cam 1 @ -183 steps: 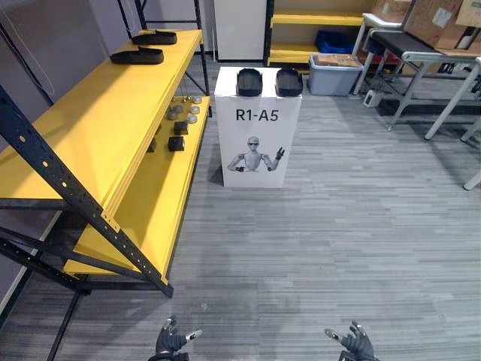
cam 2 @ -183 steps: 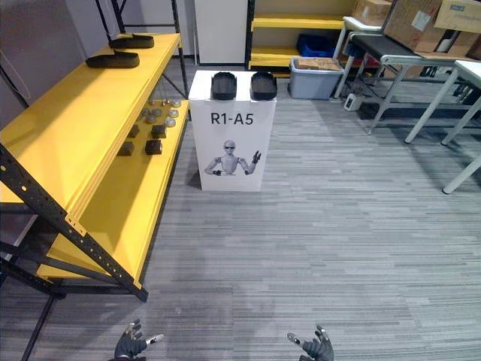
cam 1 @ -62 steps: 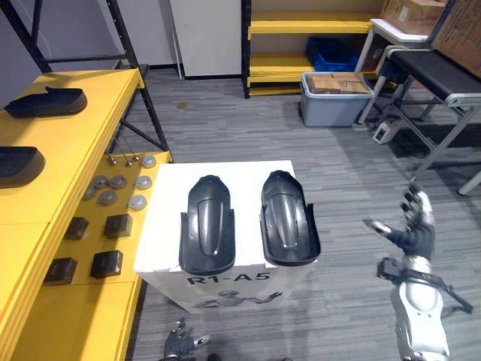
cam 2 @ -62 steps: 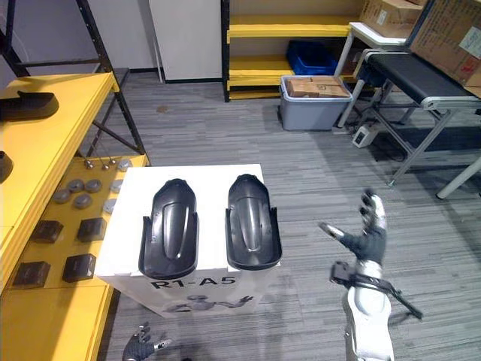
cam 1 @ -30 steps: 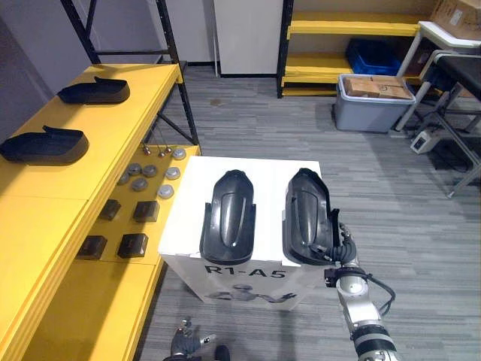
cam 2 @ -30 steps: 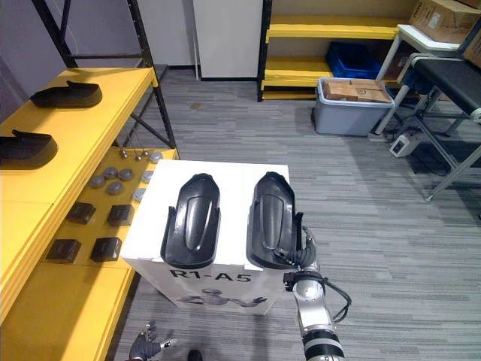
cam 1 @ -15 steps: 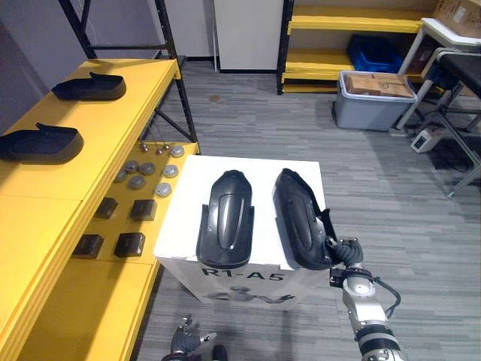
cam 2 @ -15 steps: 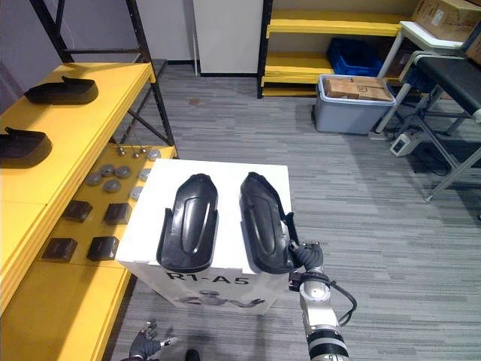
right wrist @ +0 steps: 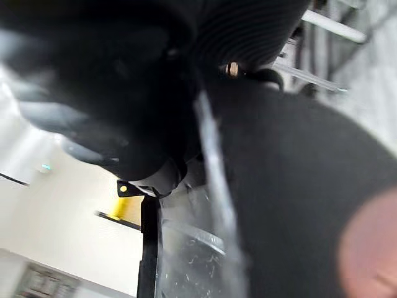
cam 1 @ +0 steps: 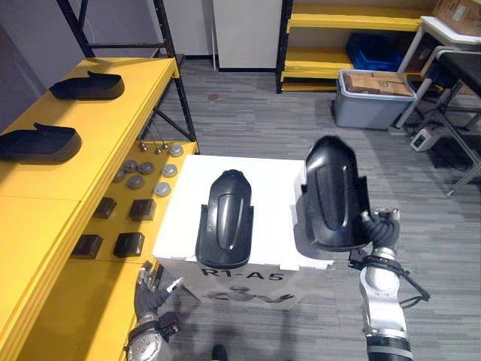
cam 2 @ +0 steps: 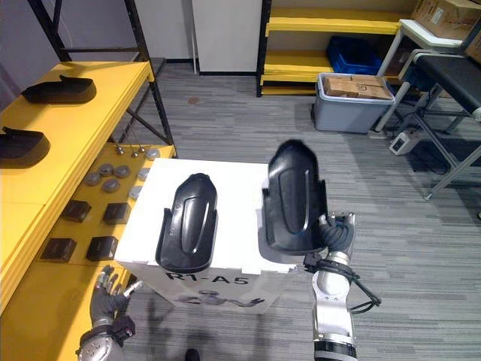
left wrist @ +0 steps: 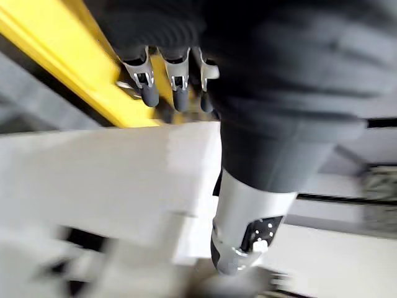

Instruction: Walk over and take plastic housings, then place them on the shelf

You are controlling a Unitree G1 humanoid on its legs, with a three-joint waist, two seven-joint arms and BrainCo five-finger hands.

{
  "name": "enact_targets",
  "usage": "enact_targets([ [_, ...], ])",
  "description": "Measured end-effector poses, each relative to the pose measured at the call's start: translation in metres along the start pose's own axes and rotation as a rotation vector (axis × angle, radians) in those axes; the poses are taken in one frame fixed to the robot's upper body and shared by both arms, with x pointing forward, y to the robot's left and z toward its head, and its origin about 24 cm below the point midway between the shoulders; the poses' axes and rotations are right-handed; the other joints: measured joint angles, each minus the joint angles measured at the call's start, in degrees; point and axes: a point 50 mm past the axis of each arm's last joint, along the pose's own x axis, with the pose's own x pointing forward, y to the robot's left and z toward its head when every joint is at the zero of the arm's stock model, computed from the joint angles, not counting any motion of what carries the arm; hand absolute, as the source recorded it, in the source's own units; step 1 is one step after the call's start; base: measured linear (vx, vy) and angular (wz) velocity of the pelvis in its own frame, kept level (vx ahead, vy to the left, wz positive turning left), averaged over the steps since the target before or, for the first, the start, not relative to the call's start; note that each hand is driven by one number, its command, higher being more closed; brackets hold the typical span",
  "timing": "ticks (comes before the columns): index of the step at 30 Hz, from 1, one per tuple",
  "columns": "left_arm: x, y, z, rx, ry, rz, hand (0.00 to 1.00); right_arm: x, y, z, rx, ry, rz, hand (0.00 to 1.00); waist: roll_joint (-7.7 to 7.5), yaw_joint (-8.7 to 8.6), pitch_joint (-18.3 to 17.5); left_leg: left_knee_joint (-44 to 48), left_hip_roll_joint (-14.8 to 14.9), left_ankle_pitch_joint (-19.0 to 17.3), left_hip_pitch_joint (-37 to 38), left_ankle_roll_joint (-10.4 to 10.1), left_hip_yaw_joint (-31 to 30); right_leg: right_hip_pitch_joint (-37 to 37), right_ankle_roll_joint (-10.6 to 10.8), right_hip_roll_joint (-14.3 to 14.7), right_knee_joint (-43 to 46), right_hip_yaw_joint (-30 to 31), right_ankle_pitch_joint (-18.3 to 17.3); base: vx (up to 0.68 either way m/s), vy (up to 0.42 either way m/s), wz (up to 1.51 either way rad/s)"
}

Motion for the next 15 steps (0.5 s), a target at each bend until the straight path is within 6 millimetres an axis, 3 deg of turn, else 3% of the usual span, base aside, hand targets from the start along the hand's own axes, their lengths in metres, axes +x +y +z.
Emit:
enact_targets([
  [3,0.0,-0.018,0.021,-0.053,-0.092,-0.07,0.0,-0.004,0.009,0.014,0.028,-0.055,0.017,1.0,0.01,-0.01,-0.01,0.0,0.01,-0.01,0.04,0.02,-0.07,0.1,0.0,0.01,0.0,-0.07,0.0,0.0,0.0,0.0],
  [8,-0.004,-0.068,0.053,-0.161,-0.222,-0.281,0.0,-0.013,0.036,0.034,0.076,-0.136,0.127,1.0,0.06,0.02,-0.05,0.01,-0.04,-0.04,0.12,0.07,-0.21,0.22,0.01,-0.02,0.06,-0.16,0.0,0.0,0.0,0.0],
  [15,-0.014,-0.132,0.075,-0.238,-0.282,-0.546,0.0,-0.032,0.071,0.071,0.097,-0.32,0.29,1.0,0.09,-0.51,-0.26,0.02,0.0,-0.1,0.52,0.2,-0.05,0.21,0.02,0.0,0.68,0.02,0.0,0.0,0.0,0.0],
])
